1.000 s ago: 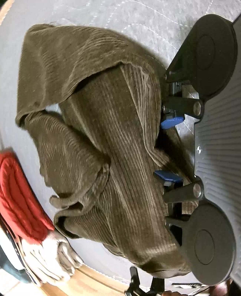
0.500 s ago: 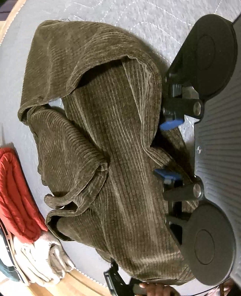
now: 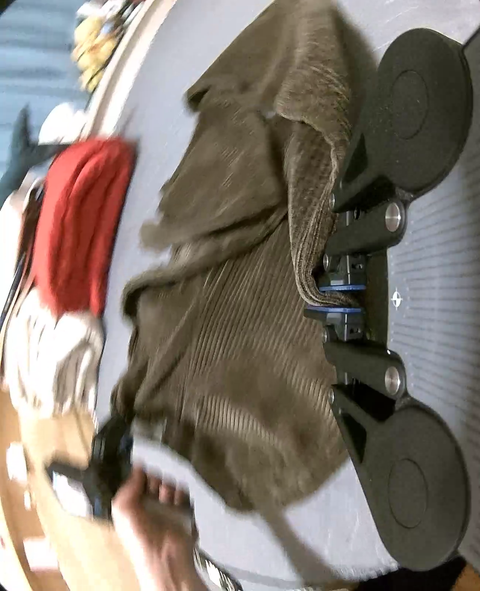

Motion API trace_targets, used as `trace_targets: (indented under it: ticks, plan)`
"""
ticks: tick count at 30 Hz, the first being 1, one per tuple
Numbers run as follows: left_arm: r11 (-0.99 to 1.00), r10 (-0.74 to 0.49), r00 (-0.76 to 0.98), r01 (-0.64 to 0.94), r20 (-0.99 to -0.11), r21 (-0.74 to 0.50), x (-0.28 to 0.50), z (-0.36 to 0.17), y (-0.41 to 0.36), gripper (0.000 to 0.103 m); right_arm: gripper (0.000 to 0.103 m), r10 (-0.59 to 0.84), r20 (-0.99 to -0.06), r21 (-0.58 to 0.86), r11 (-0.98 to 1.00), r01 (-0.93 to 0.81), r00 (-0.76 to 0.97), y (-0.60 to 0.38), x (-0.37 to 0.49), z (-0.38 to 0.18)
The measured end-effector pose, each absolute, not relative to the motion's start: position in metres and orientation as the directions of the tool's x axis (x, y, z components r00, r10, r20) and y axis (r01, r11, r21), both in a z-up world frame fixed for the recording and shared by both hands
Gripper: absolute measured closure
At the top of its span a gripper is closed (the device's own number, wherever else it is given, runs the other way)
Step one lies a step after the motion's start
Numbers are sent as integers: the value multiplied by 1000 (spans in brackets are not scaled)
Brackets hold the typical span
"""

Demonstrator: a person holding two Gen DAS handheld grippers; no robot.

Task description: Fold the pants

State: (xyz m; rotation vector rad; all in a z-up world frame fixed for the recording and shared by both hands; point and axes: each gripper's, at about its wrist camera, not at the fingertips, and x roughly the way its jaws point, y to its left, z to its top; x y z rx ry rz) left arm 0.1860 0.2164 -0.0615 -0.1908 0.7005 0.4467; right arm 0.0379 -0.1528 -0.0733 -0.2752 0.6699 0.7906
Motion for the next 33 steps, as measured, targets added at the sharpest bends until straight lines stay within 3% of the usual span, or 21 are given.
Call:
trace_targets:
  ticks: [2,4,6,10,15,17,18,20,22,27,30,33]
  plan:
    - [878,360,638,-478,-681,17,186,-66,215,62,95,537,-660,-25,683,-730,525,-149,37,-77]
    - [859,393,595,-510,-701,49,182,-64,215,37,91,523,-693,3,690,-724,496,-150,43,-82]
    - [832,422,567,-552,-707,54,173,-55,215,28,88,508,-707,22,711,-703,492,-151,51,-83]
    - [859,372,616,-512,-694,6,149,-38,200,27,78,520,-715,80,725,-684,468,-159,55,-81]
    - [949,230,691,-317,-685,-1,126,-29,151,29,70,548,-717,112,701,-705,431,-177,55,-62]
    - [979,148,703,-206,-695,0,122,-31,130,34,69,572,-699,132,693,-709,429,-193,59,-50]
    - [988,108,702,-154,-704,-1,119,-34,121,43,69,584,-683,142,695,-705,439,-205,62,-42]
    - [999,15,679,-46,-734,-23,115,-42,104,48,55,567,-650,134,741,-658,507,-231,72,-27]
    - [996,-82,632,64,-770,-53,113,-55,89,51,51,537,-625,161,799,-579,567,-258,87,-20]
    - [948,-263,505,292,-822,-124,105,-78,51,51,51,418,-650,220,903,-369,635,-286,127,-39]
    - [883,-391,449,428,-803,-191,94,-85,26,49,49,408,-684,236,908,-347,605,-271,143,-58]
    - [829,-459,412,518,-787,-212,83,-93,-2,40,42,402,-714,219,906,-363,573,-249,155,-74]
